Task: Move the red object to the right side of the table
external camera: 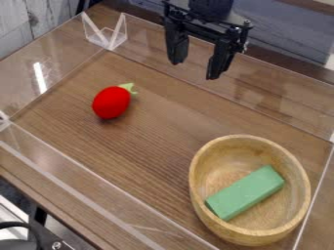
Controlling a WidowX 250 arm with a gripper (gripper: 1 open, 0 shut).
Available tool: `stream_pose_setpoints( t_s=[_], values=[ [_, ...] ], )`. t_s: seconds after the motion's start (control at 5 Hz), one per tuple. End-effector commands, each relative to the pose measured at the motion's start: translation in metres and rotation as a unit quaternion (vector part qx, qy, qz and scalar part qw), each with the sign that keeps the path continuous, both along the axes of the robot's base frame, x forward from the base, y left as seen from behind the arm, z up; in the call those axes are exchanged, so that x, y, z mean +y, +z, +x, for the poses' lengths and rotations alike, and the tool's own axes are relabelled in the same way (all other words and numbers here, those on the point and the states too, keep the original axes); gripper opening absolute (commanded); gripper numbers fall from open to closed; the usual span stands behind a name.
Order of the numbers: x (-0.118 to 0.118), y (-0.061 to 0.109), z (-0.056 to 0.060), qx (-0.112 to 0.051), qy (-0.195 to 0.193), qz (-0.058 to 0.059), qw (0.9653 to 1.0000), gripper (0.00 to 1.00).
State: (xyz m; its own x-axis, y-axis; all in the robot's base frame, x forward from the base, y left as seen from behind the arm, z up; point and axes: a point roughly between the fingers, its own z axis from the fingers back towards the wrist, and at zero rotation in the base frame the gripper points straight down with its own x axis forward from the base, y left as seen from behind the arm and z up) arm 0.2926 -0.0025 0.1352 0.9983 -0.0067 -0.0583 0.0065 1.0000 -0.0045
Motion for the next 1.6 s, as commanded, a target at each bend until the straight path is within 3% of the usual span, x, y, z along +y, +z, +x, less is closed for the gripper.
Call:
stream_pose_setpoints(
  t_s=[0.0,0.2,0.6,0.8,1.0,1.4],
  values=[
    [0.0,0.001,-0.002,0.017,0.021,-0.002,0.9996,1.0],
    [0.011,0.004,-0.007,0.027,0.04,-0.003,0.9988,1.0],
    [0.069,-0.013,-0.029,0.038,-0.009,0.004,0.9992,1.0],
    [0.1,-0.029,-0.042,0.029,-0.005,0.008,0.9995,1.0],
    [0.121,-0.045,-0.047,0.016,0.009,0.012,0.9998,1.0],
    [0.12,-0.067,-0.049,0.013,0.047,0.011,0.9988,1.0]
  ],
)
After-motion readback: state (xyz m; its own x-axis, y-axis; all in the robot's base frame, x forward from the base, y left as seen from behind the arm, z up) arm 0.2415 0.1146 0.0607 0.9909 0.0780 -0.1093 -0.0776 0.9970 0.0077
